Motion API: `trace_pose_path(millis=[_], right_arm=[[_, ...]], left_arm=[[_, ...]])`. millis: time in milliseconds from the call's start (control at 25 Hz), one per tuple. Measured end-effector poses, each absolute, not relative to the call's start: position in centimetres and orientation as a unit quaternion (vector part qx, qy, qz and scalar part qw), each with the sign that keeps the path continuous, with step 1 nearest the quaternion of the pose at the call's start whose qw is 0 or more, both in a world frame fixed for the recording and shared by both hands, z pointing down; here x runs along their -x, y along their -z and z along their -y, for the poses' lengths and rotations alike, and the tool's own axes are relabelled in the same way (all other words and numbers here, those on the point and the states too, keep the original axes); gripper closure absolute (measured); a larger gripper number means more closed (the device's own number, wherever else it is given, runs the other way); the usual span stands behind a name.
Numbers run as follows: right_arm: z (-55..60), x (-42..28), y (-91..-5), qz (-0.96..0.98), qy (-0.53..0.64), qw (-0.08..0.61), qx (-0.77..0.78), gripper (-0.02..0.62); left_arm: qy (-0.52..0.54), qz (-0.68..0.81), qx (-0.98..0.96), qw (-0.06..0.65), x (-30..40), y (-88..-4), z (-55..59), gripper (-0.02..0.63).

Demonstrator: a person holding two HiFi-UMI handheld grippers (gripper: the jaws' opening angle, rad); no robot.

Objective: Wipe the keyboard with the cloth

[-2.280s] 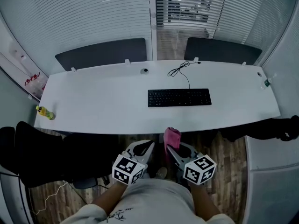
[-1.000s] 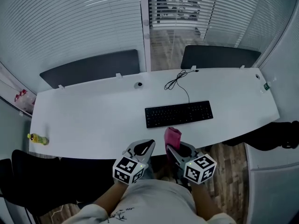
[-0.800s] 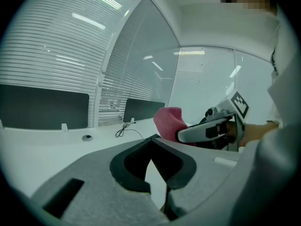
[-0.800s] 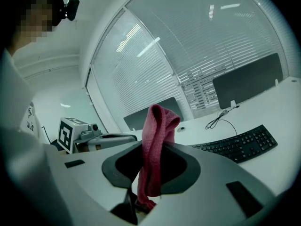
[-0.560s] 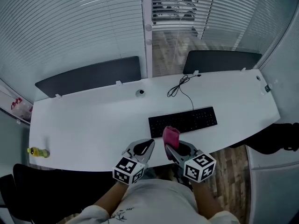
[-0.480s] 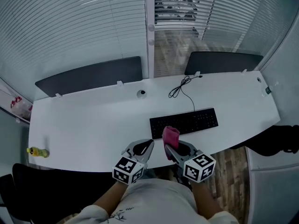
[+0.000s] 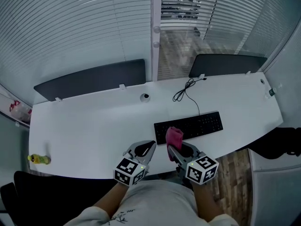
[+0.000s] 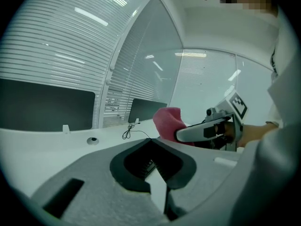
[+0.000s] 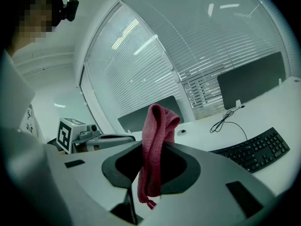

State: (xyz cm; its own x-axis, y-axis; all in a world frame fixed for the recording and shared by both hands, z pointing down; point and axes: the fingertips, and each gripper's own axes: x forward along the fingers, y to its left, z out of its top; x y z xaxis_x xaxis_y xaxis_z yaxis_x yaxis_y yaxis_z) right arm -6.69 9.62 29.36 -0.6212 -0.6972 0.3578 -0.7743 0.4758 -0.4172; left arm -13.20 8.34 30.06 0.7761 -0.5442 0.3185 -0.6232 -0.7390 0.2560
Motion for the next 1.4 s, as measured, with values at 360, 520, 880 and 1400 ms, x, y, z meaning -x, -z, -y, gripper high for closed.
trace_pose_path(millis=[360,520,880,1400], right_arm=[[-8.9,4.5,-29.6,0.851,-0.281,0.070,-0.437,0.514],[-8.1,3.8,-29.2,0.856,-0.282,0.076,-0.426,0.514],[-5.5,2.6,-28.8,0.873,-0.281,0.087,-0.389,0.514],[-2.5,3.1,-31.4,0.874,-0.300,0.107,-0.366,0.514]], left_arm=[[-0.116,0.303,-0.928,0.184,10.9,-31.0,-7.4,0.595],[-0.112,0.318,-0.922,0.191,10.3,-30.8,-6.5,0.595],[-0.108,0.358,-0.903,0.210,9.4,-31.0,-5.1,0.595],[-0.126,0.380,-0.886,0.234,10.3,-33.5,-3.1,0.595]])
